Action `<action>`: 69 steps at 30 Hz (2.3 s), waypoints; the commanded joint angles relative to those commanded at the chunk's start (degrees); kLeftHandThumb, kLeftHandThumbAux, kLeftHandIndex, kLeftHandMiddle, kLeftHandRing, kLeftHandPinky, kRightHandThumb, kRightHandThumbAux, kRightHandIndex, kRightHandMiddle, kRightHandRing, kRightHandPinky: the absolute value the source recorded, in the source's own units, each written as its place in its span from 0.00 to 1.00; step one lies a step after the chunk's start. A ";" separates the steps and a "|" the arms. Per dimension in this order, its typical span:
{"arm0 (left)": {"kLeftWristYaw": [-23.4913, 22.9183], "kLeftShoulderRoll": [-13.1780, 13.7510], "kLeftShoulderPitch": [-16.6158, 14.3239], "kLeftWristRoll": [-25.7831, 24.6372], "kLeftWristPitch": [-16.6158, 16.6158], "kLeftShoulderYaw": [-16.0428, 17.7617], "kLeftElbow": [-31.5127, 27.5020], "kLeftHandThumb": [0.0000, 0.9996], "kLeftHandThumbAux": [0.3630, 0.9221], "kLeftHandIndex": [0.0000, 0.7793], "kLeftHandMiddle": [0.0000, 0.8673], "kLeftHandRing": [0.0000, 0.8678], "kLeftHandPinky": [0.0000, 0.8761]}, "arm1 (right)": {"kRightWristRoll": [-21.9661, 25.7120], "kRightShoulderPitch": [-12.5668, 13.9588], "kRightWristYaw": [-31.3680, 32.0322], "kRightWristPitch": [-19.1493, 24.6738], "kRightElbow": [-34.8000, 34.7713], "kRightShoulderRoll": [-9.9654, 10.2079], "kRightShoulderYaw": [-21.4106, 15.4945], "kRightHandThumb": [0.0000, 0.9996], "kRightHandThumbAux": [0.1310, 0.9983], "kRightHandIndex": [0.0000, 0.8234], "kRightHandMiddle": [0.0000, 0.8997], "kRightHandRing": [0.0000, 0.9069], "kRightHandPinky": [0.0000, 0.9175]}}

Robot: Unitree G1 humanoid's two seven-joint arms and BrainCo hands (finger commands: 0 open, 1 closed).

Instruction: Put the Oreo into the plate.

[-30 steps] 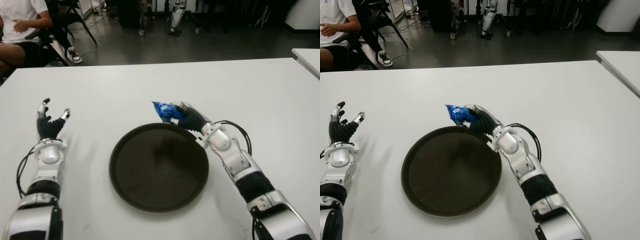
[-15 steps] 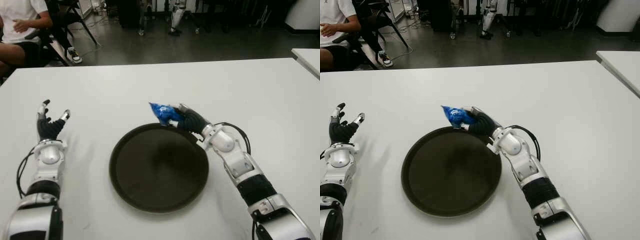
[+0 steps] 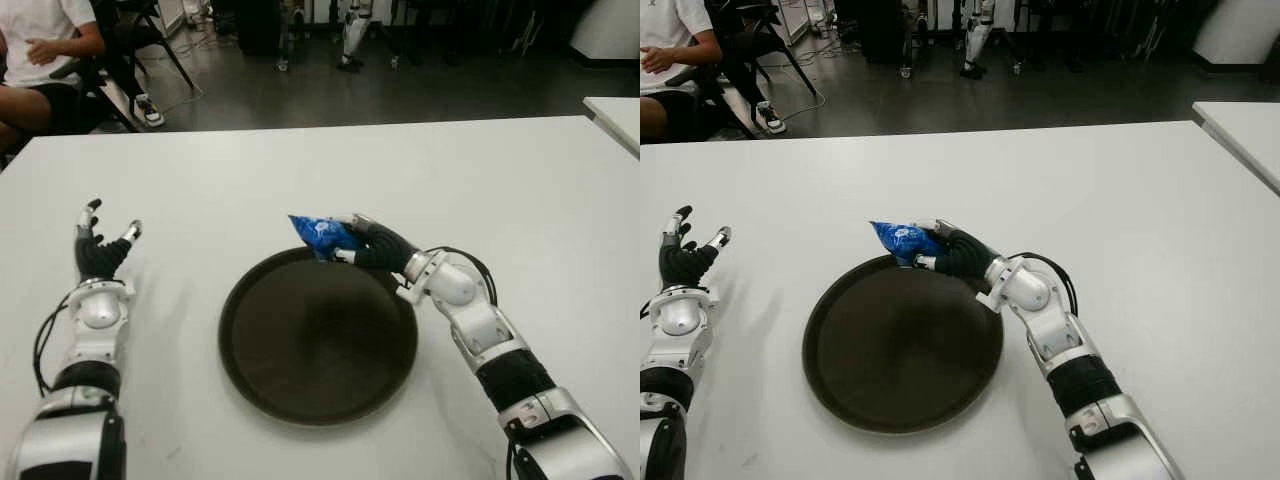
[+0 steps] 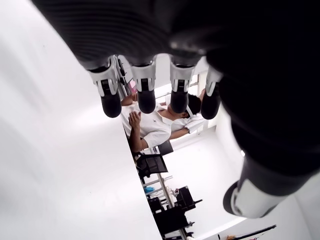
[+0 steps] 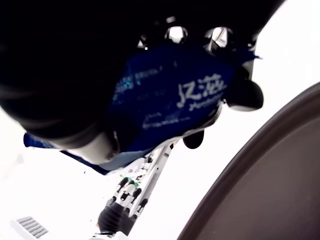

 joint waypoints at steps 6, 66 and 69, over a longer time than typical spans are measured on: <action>0.06 -0.02 0.22 0.20 -0.51 -0.15 -0.37 0.00 0.63 0.00 0.00 0.00 0.00 | -0.27 0.01 0.00 0.98 -0.52 0.00 0.00 0.86 0.62 0.52 0.60 0.95 0.93; 1.23 -0.36 0.13 0.14 0.81 -0.19 -0.90 0.00 0.63 0.00 0.00 0.00 0.00 | -3.52 -4.95 11.76 -6.69 5.79 -3.75 7.26 0.75 0.66 0.49 0.48 0.49 0.39; 0.98 -0.31 0.18 0.11 0.69 -0.20 -0.93 0.00 0.64 0.00 0.00 0.00 0.00 | -1.97 -5.22 13.65 -7.81 7.59 -3.44 6.76 0.25 0.64 0.38 0.34 0.33 0.24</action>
